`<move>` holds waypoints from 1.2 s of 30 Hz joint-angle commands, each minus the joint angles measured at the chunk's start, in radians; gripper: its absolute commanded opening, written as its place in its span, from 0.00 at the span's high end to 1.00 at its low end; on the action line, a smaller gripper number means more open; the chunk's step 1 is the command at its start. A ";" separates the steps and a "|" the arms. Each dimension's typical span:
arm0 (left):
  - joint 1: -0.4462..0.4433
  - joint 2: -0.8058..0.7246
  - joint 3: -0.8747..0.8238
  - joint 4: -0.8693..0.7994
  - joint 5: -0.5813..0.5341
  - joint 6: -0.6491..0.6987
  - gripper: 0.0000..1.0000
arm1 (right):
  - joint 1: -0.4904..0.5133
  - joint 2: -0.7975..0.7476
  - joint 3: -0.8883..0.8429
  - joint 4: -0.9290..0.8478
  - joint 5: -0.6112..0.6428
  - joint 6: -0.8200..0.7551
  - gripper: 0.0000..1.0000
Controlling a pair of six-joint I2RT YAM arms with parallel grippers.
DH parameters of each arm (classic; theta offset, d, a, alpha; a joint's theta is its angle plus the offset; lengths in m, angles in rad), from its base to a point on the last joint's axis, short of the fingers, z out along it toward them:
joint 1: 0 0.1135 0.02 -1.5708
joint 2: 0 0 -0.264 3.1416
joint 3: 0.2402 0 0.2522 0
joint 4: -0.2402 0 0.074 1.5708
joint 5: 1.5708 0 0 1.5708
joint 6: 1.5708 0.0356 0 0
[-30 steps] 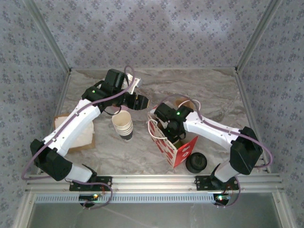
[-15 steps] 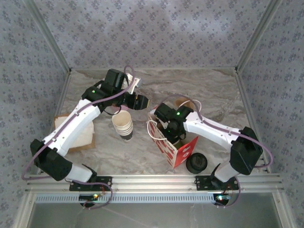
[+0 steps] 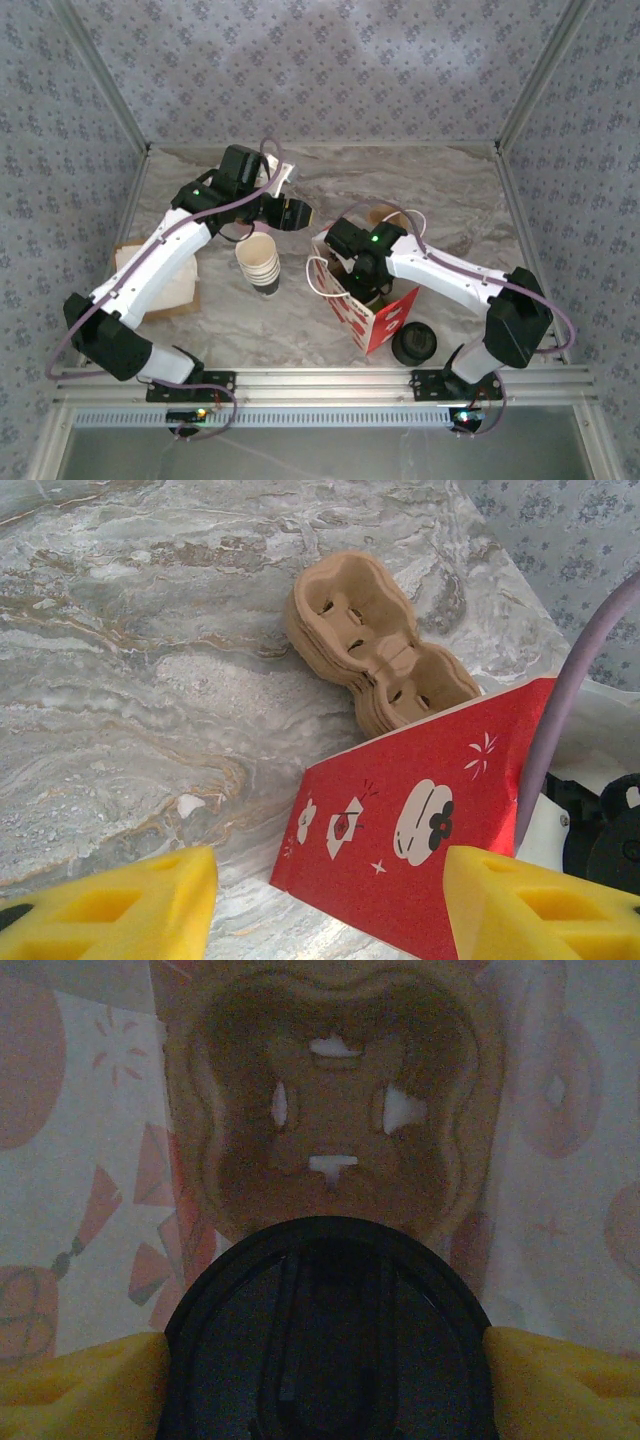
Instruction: Pack the takeout coffee
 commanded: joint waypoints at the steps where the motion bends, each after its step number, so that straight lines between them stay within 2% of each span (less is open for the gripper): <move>1: 0.006 -0.008 0.009 0.017 0.002 -0.004 0.38 | 0.006 -0.023 0.028 -0.042 0.012 0.013 0.17; 36: 0.008 -0.003 0.013 0.019 0.004 -0.007 0.36 | 0.008 -0.049 0.048 -0.058 0.011 0.020 0.06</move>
